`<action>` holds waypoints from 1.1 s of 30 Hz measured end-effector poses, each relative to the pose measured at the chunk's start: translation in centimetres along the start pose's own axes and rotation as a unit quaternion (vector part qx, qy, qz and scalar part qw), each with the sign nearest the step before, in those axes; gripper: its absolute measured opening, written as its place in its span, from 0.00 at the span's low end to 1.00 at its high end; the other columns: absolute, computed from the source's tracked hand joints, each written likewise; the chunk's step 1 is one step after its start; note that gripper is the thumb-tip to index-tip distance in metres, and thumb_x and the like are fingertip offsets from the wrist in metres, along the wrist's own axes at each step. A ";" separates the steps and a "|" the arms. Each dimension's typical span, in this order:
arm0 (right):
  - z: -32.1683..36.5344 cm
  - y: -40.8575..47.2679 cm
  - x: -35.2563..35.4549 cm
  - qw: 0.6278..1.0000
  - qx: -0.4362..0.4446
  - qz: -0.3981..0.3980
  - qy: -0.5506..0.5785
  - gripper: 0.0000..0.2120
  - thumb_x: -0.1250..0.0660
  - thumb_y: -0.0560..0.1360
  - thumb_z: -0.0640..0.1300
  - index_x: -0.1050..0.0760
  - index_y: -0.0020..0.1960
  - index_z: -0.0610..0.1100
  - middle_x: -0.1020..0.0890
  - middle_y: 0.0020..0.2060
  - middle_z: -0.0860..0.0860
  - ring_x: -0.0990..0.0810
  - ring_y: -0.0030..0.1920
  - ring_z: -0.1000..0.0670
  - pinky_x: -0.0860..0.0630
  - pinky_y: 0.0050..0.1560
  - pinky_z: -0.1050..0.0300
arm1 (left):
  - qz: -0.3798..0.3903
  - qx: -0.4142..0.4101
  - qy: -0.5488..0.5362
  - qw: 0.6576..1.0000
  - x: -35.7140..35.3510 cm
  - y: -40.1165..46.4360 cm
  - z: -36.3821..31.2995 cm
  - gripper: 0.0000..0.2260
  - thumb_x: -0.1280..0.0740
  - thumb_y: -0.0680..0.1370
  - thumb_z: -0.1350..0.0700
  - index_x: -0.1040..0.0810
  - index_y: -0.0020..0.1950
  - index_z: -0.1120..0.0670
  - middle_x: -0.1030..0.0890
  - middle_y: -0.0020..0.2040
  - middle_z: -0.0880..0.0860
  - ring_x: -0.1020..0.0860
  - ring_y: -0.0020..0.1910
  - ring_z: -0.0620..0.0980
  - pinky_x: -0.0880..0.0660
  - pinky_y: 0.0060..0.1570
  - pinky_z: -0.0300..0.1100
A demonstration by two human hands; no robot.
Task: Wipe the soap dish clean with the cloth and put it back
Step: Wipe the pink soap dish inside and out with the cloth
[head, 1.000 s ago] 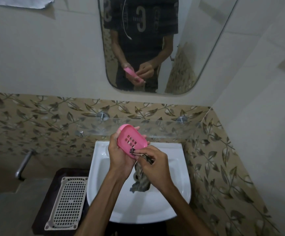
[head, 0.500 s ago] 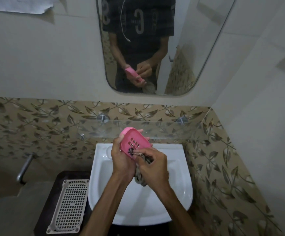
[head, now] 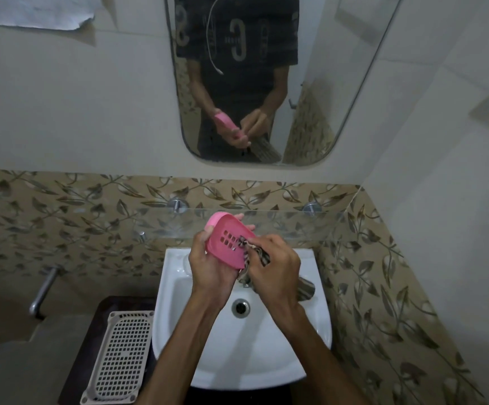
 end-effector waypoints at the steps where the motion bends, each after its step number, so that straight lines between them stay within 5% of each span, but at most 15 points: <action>1: 0.2 0.1 0.1 1.000 0.020 -0.006 -0.005 0.10 0.23 0.72 0.33 0.14 0.51 0.43 0.16 0.43 0.51 0.21 0.39 0.55 0.26 0.40 0.68 | 0.004 -0.005 0.022 1.000 -0.1 0.2 -0.1 0.30 0.41 0.79 0.43 0.25 0.71 0.64 0.24 0.66 0.73 0.25 0.61 0.63 0.28 0.58 0.56; 7: -0.3 1.5 -0.2 0.994 0.095 0.039 -0.036 0.10 0.27 0.72 0.33 0.14 0.51 0.43 0.15 0.45 0.50 0.19 0.41 0.52 0.20 0.39 0.55 | 0.012 -0.022 0.077 0.997 -0.6 0.7 -0.7 0.28 0.42 0.78 0.46 0.24 0.69 0.64 0.20 0.59 0.69 0.22 0.55 0.61 0.25 0.50 0.51; 11: -1.2 0.4 -1.6 0.995 -0.029 0.094 0.020 0.07 0.24 0.72 0.38 0.13 0.47 0.47 0.13 0.42 0.53 0.17 0.41 0.55 0.19 0.43 0.57 | -0.025 -0.040 0.077 0.996 -0.2 0.8 -0.4 0.26 0.40 0.75 0.46 0.20 0.65 0.62 0.18 0.56 0.65 0.21 0.51 0.60 0.26 0.46 0.49; 16: -0.7 -1.2 -2.9 0.960 -0.156 0.143 0.183 0.07 0.22 0.72 0.37 0.11 0.47 0.48 0.12 0.42 0.58 0.14 0.45 0.59 0.16 0.47 0.56 | -0.027 -0.055 0.045 0.997 1.1 1.3 -0.5 0.29 0.44 0.78 0.47 0.26 0.67 0.69 0.22 0.58 0.70 0.24 0.57 0.68 0.28 0.58 0.56; 22: -1.0 -0.6 -2.0 0.989 -0.096 0.092 0.065 0.07 0.23 0.72 0.40 0.13 0.48 0.50 0.12 0.45 0.57 0.16 0.45 0.59 0.17 0.48 0.59 | -0.003 -0.037 0.012 0.999 1.1 0.8 -0.4 0.27 0.43 0.78 0.48 0.26 0.69 0.66 0.22 0.62 0.70 0.23 0.61 0.66 0.35 0.69 0.64; 26: 0.5 -1.7 -2.7 0.972 -0.116 0.111 0.173 0.09 0.23 0.71 0.35 0.11 0.46 0.48 0.12 0.43 0.57 0.14 0.47 0.60 0.18 0.51 0.61 | -0.030 -0.018 0.000 0.999 1.8 0.8 -0.1 0.33 0.41 0.76 0.44 0.29 0.71 0.68 0.25 0.66 0.73 0.26 0.64 0.71 0.38 0.72 0.70; 33: 5.8 1.1 -2.8 0.980 0.052 0.094 0.170 0.11 0.27 0.70 0.33 0.12 0.48 0.45 0.11 0.45 0.51 0.14 0.47 0.55 0.19 0.55 0.60 | -0.024 0.018 -0.058 0.998 1.1 0.4 0.9 0.34 0.39 0.76 0.42 0.29 0.73 0.66 0.35 0.75 0.74 0.34 0.76 0.69 0.47 0.79 0.62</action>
Point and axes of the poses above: each hand's wrist, its own y-axis towards the middle knuckle, its own x-axis out of the back of the hand, z = x × y, the point moved 7 cm from there along y, towards the middle knuckle
